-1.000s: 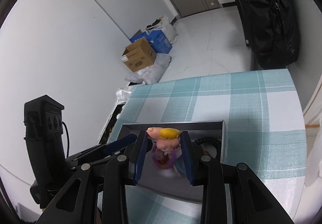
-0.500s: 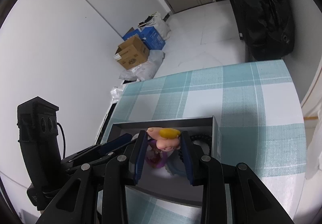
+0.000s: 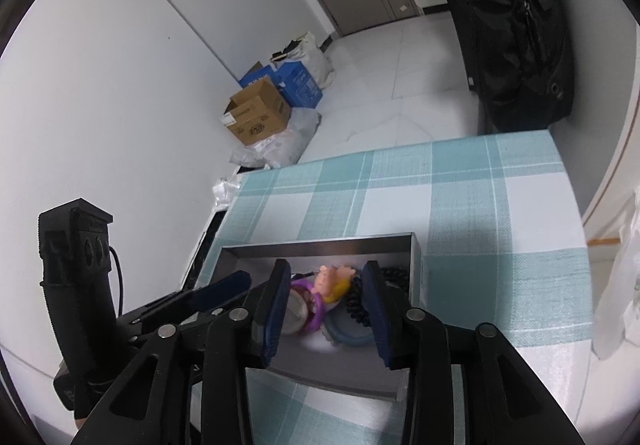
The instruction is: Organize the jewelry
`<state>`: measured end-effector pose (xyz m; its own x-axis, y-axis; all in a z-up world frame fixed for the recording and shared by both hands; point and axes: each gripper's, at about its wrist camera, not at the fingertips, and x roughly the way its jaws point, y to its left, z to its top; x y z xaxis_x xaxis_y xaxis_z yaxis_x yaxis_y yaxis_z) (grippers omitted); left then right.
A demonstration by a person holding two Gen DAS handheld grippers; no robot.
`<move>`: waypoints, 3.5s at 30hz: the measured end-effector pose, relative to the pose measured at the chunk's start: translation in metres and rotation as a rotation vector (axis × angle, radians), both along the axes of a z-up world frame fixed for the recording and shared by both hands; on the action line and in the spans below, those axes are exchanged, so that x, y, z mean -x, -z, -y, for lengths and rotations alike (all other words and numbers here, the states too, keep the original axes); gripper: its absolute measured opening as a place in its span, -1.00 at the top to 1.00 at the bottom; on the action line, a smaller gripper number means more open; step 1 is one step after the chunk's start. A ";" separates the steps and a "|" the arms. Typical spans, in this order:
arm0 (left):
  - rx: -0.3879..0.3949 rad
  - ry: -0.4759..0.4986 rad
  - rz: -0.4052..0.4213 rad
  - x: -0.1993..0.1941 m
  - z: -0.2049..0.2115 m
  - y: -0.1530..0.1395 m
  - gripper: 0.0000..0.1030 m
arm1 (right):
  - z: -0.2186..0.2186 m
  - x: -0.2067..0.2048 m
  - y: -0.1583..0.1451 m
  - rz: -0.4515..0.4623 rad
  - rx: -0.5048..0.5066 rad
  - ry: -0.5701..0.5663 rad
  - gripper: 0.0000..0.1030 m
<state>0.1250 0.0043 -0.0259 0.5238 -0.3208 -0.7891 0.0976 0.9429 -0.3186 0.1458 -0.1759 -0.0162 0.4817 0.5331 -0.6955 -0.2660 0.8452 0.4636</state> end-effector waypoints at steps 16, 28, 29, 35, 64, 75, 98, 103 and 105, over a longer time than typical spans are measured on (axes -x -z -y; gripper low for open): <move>-0.051 -0.074 0.128 0.017 -0.004 -0.031 -0.19 | 0.003 0.017 -0.017 0.107 0.008 -0.010 -0.15; -0.121 -0.150 0.224 0.048 -0.011 -0.043 -0.46 | -0.007 0.050 -0.022 0.196 0.067 -0.055 -0.47; -0.125 -0.151 0.228 0.052 -0.010 -0.043 -0.50 | -0.007 0.053 -0.023 0.207 0.069 -0.052 -0.50; -0.169 -0.150 0.299 0.073 -0.003 -0.051 -0.51 | -0.007 0.075 -0.025 0.249 0.078 -0.066 -0.64; -0.241 -0.150 0.357 0.112 0.003 -0.048 -0.54 | 0.008 0.108 -0.027 0.267 0.118 0.012 -0.93; -0.241 -0.148 0.369 0.114 0.006 -0.050 -0.54 | 0.011 0.110 -0.030 0.275 0.120 0.018 -0.94; -0.214 -0.165 0.362 0.112 0.004 -0.051 -0.54 | 0.011 0.111 -0.030 0.277 0.132 0.021 -0.94; -0.214 -0.165 0.363 0.112 0.004 -0.051 -0.54 | 0.012 0.111 -0.029 0.274 0.134 0.021 -0.94; -0.215 -0.165 0.364 0.112 0.005 -0.051 -0.54 | 0.012 0.111 -0.030 0.273 0.136 0.022 -0.94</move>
